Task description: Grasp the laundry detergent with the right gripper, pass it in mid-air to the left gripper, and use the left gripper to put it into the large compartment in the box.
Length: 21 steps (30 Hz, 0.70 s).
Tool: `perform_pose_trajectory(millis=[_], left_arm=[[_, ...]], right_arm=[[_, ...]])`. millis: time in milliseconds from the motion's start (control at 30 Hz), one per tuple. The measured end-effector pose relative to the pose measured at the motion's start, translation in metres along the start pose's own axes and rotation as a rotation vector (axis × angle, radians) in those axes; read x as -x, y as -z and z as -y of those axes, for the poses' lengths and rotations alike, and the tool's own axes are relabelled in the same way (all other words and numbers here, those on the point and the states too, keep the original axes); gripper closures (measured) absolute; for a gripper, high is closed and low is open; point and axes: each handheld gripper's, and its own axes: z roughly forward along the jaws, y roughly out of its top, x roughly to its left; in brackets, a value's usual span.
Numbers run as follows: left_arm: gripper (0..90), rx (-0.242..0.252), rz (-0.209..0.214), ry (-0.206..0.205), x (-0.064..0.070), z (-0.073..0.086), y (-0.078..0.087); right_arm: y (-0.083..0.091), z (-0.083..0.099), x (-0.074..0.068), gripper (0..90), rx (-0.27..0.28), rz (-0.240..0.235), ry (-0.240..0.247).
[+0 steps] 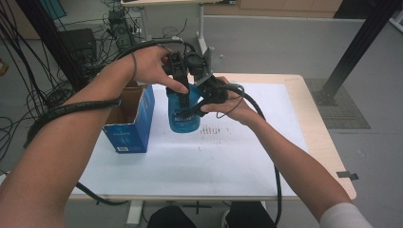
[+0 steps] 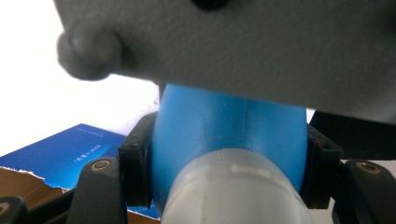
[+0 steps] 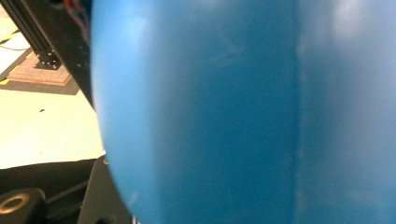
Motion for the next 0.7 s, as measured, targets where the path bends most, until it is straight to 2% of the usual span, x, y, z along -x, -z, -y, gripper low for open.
perform_pose_trajectory(millis=[167, 233, 267, 300, 700], left_arm=[[36.5, 0.004, -0.010, 0.000, 0.0004, -0.0002, 0.0001], [36.5, 0.004, -0.014, 0.002, 0.0007, -0.0007, 0.0001], [36.5, 0.004, -0.017, 0.002, 0.0008, -0.0010, 0.0001], [36.5, 0.004, -0.018, 0.003, 0.0009, -0.0011, 0.0000], [36.8, -0.002, -0.011, 0.009, 0.0010, -0.0009, 0.0001]], right_arm=[[0.0004, 0.0000, 0.0001, 43.4, -0.002, 0.007, -0.002], [0.0002, 0.0005, 0.0017, 43.4, 0.006, 0.005, 0.014], [0.0010, 0.0000, -0.0004, 43.4, -0.001, 0.006, -0.016], [0.0011, 0.0002, -0.0005, 43.4, -0.002, 0.006, -0.018], [0.0003, 0.0006, 0.0004, 43.1, 0.003, -0.004, -0.008]])
